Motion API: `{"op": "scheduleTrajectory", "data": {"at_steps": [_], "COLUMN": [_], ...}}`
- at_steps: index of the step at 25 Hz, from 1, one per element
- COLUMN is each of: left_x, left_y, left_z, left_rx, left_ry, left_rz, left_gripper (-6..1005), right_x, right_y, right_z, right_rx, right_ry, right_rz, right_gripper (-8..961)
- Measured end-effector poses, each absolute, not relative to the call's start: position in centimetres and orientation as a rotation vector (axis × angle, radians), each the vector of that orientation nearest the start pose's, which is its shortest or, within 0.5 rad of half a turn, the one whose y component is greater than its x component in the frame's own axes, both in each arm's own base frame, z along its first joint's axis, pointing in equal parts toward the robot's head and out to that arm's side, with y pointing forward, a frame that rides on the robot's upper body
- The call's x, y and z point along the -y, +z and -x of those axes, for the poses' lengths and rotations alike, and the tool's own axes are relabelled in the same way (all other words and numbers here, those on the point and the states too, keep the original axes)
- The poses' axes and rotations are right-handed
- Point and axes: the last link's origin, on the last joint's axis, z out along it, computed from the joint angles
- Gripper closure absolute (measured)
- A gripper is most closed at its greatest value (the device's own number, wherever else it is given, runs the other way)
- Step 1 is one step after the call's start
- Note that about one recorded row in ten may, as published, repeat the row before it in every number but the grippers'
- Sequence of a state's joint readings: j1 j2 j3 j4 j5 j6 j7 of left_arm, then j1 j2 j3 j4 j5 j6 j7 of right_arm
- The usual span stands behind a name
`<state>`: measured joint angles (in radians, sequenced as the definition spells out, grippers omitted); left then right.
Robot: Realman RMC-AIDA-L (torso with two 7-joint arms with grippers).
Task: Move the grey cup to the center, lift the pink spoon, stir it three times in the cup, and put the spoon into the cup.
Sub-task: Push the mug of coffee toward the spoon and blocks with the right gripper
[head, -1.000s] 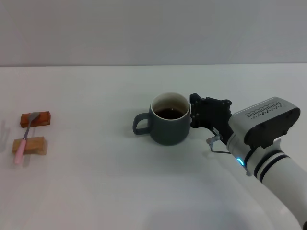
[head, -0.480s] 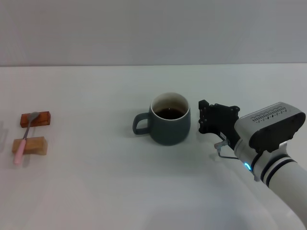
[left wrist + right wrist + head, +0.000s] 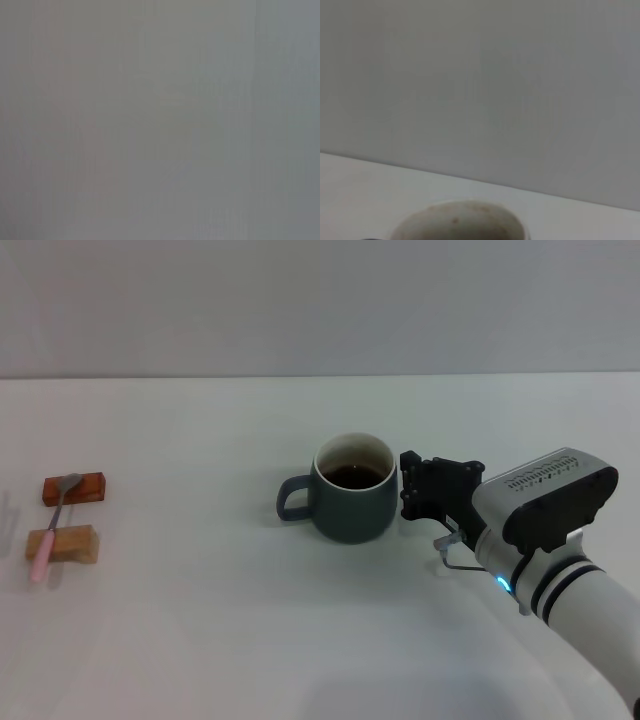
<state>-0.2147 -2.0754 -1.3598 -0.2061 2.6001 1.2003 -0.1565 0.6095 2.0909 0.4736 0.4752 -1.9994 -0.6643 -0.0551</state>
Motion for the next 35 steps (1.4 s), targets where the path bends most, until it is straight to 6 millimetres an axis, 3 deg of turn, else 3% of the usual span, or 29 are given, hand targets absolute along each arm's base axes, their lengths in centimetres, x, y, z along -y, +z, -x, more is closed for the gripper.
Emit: {"op": "scheduleTrajectory", "data": {"at_steps": [19,23,29,35], "left_x": [-27.7,-27.7,-27.7,-27.7], "left_y": [3.1,2.9,2.8,2.5], "left_z": [38.8,38.7,38.7,38.6], "left_rx": [0.626,0.628,0.631,0.631], "left_ry": [-0.625,-0.624,-0.622,-0.621], "left_rz": [1.296,1.307,1.311,1.328], "left_gripper": [194,194,194,194], "right_x": [-33.1,-33.1,-34.7,-35.2], "right_y": [-15.5,-15.3,-13.6,-13.6], "right_z": [-21.3,-21.5,-23.2,-22.5], "right_rx": [-0.614,-0.608,-0.639,-0.626], "right_ry": [0.552,0.558,0.536,0.545], "right_rz": [2.222,2.211,2.112,2.12], "right_gripper": [954,954,954,954]}}
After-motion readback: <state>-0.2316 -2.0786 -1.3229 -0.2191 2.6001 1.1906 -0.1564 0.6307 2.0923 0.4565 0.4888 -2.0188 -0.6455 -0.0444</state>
